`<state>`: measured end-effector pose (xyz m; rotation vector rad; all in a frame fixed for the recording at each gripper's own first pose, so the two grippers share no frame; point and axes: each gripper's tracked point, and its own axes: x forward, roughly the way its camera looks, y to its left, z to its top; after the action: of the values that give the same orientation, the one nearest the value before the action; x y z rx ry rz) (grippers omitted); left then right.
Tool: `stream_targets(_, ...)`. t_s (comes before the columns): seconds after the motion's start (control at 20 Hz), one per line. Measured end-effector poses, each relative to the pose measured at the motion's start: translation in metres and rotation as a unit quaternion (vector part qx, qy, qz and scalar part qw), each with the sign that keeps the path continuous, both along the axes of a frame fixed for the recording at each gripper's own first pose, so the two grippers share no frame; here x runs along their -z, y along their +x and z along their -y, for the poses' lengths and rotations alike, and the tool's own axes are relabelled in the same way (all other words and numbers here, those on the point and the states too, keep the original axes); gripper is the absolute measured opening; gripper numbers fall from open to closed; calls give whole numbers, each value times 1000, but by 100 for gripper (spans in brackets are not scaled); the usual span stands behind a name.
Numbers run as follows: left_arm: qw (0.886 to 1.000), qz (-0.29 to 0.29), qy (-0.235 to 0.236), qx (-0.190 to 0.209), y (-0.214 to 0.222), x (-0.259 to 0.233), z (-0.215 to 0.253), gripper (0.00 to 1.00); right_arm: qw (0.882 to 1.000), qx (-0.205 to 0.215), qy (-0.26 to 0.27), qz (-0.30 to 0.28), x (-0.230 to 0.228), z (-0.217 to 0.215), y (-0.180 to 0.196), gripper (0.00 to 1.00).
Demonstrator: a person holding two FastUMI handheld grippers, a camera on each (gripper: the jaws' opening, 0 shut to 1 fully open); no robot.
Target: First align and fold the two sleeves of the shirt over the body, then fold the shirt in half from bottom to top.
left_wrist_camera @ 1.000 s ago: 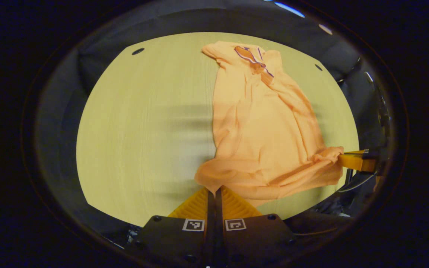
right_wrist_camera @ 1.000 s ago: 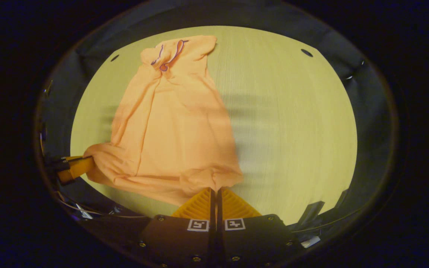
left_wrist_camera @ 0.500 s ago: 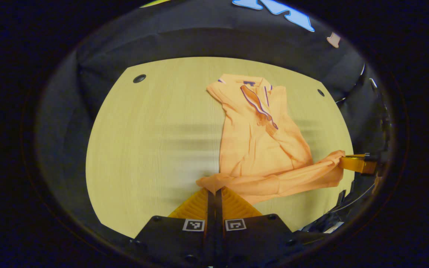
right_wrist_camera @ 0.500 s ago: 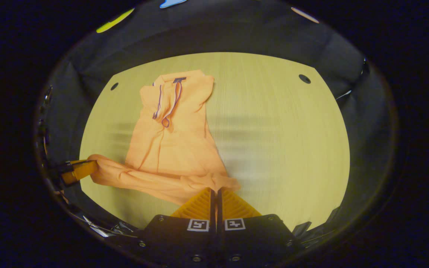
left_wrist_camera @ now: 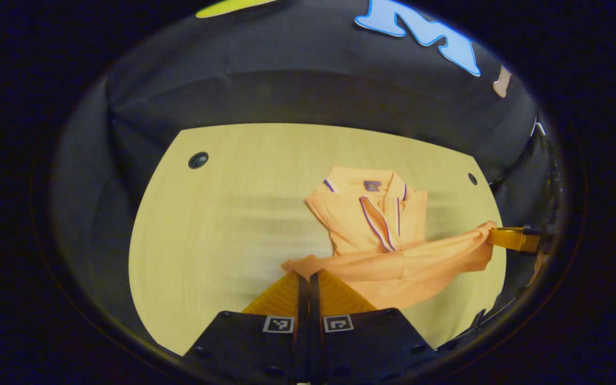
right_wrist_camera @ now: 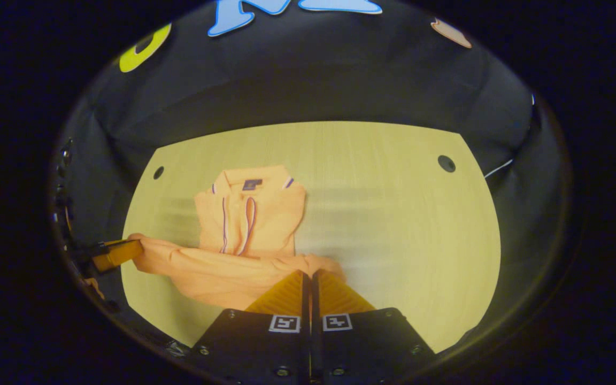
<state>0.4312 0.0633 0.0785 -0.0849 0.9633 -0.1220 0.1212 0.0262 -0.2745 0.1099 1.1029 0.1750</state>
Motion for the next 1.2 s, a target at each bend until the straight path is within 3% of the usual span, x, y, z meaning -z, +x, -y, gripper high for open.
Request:
stream_targets(0.25,999,32,-5,-12,107,-8,-2,6,999,14,16,34,3,-6,66,1)
stream_targets(0.6,996,81,-1,-30,188,8,-7,6,996,31,26,83,31,-8,148,1)
stream_targets(0.9,993,112,16,-40,238,49,-7,5,994,44,26,96,84,-16,186,1)
stream_targets(1.2,994,98,13,-48,252,97,-4,6,996,34,16,85,128,-19,197,1)
